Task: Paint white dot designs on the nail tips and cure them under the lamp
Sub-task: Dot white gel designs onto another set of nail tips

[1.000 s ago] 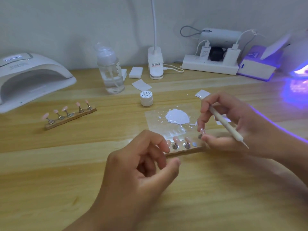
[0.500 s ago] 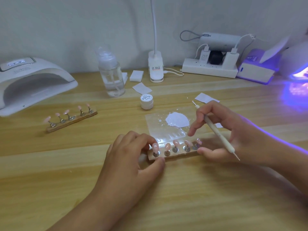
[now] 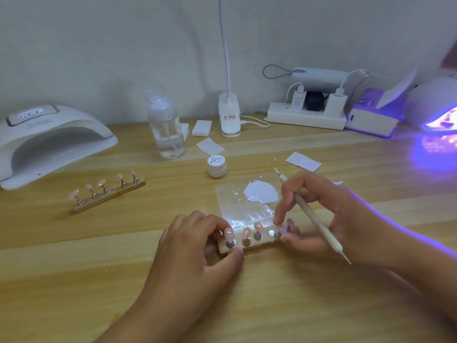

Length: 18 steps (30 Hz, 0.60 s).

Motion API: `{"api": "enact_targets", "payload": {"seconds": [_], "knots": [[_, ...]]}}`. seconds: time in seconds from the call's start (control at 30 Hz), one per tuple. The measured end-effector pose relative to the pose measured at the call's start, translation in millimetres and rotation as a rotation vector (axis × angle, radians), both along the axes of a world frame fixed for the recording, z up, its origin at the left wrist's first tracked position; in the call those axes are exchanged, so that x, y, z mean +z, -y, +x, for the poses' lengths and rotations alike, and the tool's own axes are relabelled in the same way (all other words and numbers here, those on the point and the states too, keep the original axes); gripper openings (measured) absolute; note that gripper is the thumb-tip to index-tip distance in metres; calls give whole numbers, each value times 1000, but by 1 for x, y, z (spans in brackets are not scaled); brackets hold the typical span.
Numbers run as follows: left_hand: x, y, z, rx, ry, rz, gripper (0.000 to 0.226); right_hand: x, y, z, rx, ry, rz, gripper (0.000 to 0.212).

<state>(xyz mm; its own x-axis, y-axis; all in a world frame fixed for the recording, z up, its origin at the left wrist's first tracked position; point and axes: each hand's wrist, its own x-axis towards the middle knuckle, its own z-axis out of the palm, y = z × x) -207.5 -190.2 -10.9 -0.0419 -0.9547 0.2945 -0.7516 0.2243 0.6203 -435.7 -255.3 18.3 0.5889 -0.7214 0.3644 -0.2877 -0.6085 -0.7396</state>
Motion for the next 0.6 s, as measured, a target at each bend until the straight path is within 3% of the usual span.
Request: {"api": "enact_targets", "payload": {"seconds": [0.13,0.27,0.43,0.6], "knots": [[0,0,-3,19,16,-40,16,9,1,-2,-22,92,-46,44],[7,-2,-7,-11,-5,-157,46,13,1,7,-28,158,-54,46],[17,-7,-11,-101,-172,-378,26,15,-9,32,97,216,23,44],[19,-6,-9,-153,-282,-377,15,17,-16,35,64,287,24,43]]}}
